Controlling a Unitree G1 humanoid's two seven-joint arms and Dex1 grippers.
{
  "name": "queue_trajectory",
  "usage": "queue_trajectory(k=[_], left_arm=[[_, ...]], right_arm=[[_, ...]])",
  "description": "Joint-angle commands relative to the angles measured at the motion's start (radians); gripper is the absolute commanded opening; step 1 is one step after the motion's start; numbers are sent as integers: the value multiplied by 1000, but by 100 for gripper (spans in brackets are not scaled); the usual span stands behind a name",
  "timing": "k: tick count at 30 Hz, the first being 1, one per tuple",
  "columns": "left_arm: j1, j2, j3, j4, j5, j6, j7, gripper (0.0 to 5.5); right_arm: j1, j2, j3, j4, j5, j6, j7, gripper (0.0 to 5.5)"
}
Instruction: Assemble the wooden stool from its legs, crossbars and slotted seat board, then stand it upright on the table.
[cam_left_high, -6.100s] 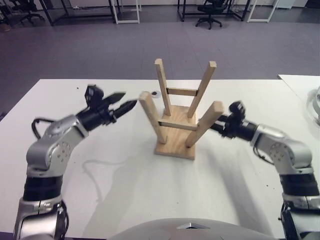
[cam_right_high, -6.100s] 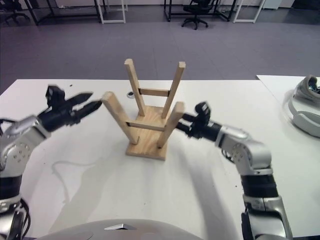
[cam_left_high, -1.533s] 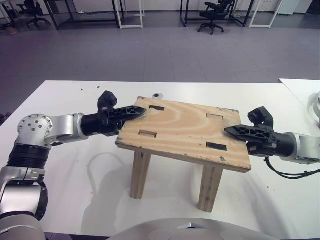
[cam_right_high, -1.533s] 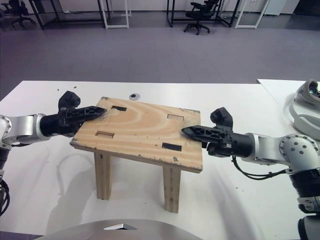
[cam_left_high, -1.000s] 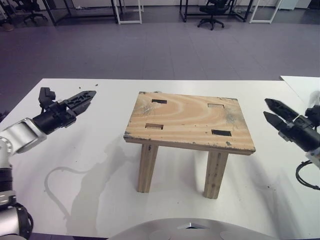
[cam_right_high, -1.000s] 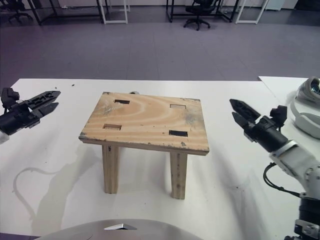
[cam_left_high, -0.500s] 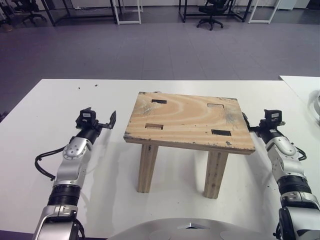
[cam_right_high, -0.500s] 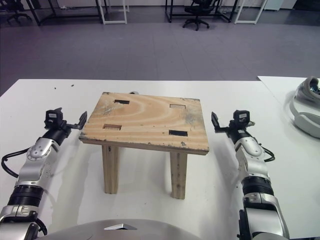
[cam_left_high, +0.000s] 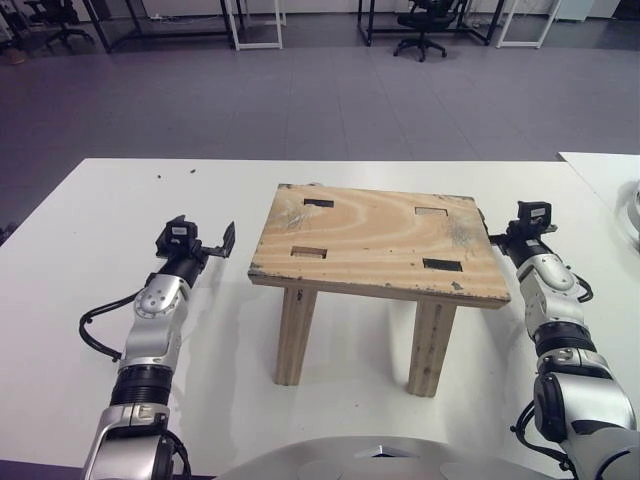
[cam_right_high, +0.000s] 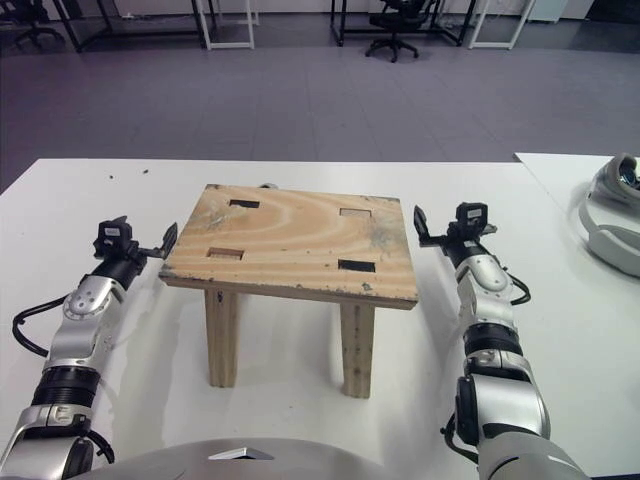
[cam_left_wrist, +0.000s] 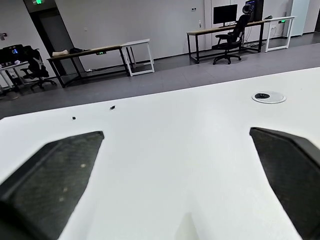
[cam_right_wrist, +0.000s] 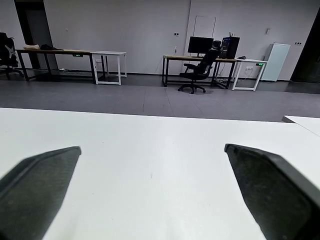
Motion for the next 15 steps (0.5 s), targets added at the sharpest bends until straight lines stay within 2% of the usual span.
queue_trajectory(k=[1, 15], left_arm=[[-49, -16, 15, 26, 25, -14, 10, 539], [-79, -52, 23, -3, 69, 17, 49, 539]], right_arm=[[-59, 9, -18, 40, -16, -34, 12, 540], [-170, -16, -38, 123, -54, -48, 54, 540]])
